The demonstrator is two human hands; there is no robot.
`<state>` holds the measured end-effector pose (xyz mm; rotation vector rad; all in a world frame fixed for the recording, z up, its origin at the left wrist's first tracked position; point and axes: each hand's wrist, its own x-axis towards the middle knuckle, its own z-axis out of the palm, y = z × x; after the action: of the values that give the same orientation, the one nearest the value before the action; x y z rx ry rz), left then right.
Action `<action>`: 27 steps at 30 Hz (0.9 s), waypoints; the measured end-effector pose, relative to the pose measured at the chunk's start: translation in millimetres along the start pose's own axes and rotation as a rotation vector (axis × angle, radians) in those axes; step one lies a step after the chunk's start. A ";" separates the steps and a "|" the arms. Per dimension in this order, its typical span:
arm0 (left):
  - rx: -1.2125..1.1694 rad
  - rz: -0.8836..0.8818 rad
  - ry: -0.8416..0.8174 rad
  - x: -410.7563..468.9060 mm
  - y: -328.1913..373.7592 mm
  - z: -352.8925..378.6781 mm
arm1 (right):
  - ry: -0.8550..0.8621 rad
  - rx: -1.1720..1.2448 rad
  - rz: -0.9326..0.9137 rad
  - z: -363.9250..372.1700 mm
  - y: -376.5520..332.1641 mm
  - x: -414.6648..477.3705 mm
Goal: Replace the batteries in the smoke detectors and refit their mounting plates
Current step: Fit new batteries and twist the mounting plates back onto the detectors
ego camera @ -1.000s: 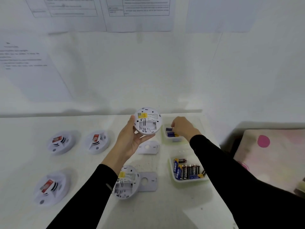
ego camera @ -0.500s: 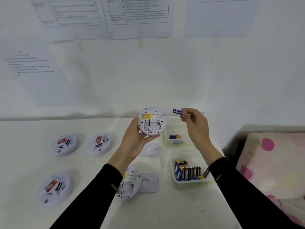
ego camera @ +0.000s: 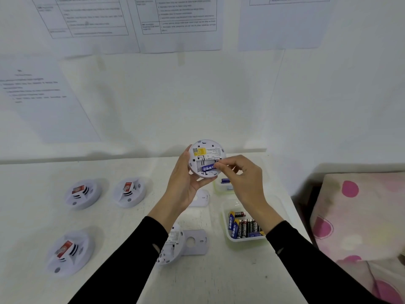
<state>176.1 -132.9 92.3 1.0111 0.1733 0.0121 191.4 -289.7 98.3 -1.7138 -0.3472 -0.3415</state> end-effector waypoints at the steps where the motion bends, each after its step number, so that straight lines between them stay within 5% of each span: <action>1: -0.007 0.006 -0.002 0.2 -0.5 0.6 | 0.004 -0.019 -0.018 1.4 1.6 -0.1; 9: -0.079 0.022 0.010 -2.1 0.6 2.9 | 0.013 -0.013 -0.110 8.6 15.5 -4.8; 18: -0.070 -0.009 0.025 2.2 2.8 0.2 | -0.097 -0.558 -0.663 1.0 27.6 -0.5; 21: -0.128 -0.014 0.034 4.2 2.5 -5.8 | -0.162 -0.287 -0.452 -4.5 21.6 7.3; 23: -0.144 -0.016 0.045 5.2 2.0 -9.2 | -0.028 -0.171 -0.204 -9.7 25.8 20.3; 25: -0.152 -0.026 0.056 5.1 0.7 -11.5 | -0.087 -0.334 0.077 -18.7 44.1 39.5; 27: -0.155 -0.035 0.060 5.0 -0.3 -13.9 | -0.393 -0.625 0.306 -25.4 64.9 53.5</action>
<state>178.9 -121.0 84.1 0.8537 0.2418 0.0234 266.1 -323.2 66.6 -2.4186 -0.2682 0.1380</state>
